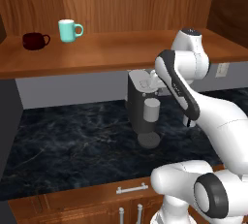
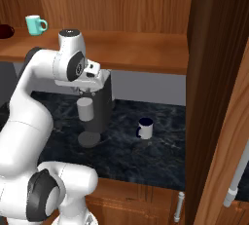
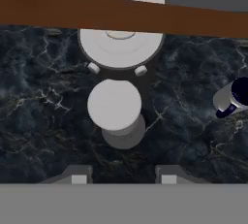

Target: Pick the mug on the counter and place it in the cabinet with the handle facing the right, like the mugs already inside.

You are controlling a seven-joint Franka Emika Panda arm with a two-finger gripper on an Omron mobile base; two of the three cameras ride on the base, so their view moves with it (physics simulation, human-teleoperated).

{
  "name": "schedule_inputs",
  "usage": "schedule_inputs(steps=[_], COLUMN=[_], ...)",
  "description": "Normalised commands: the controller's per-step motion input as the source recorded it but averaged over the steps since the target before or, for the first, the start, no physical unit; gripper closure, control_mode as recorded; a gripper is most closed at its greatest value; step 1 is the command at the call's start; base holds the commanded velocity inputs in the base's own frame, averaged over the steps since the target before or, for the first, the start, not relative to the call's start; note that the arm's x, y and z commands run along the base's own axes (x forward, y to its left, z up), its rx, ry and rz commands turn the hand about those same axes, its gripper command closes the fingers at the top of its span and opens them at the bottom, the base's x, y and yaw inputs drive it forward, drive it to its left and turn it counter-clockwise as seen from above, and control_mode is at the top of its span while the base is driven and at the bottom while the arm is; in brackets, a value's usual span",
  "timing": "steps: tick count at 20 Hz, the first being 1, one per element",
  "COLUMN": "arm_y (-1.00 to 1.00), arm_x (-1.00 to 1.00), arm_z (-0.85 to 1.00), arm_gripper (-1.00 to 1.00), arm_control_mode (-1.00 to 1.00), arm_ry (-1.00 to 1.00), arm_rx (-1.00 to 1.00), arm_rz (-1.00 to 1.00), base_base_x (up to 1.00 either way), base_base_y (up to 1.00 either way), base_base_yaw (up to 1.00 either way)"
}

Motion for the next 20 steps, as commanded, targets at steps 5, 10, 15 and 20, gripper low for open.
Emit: schedule_inputs(steps=[5, 10, 15, 20], arm_y=[-0.01, 0.00, -0.26, -0.36], arm_x=[-0.19, -0.52, -0.43, -0.16], arm_z=[-0.04, -0.11, -0.26, -0.29], arm_gripper=[-1.00, -1.00, -1.00, -1.00], arm_control_mode=[-1.00, -1.00, -1.00, -1.00], arm_ry=[0.00, -0.04, -0.02, 0.05], arm_rx=[0.00, 0.01, 0.00, 0.00], arm_rz=[-0.05, -0.19, -0.26, -0.24], base_base_x=[0.00, 0.00, 0.00, 0.00], base_base_y=[0.00, 0.00, 0.00, 0.00], base_base_yaw=[0.00, 0.00, 0.00, 0.00])
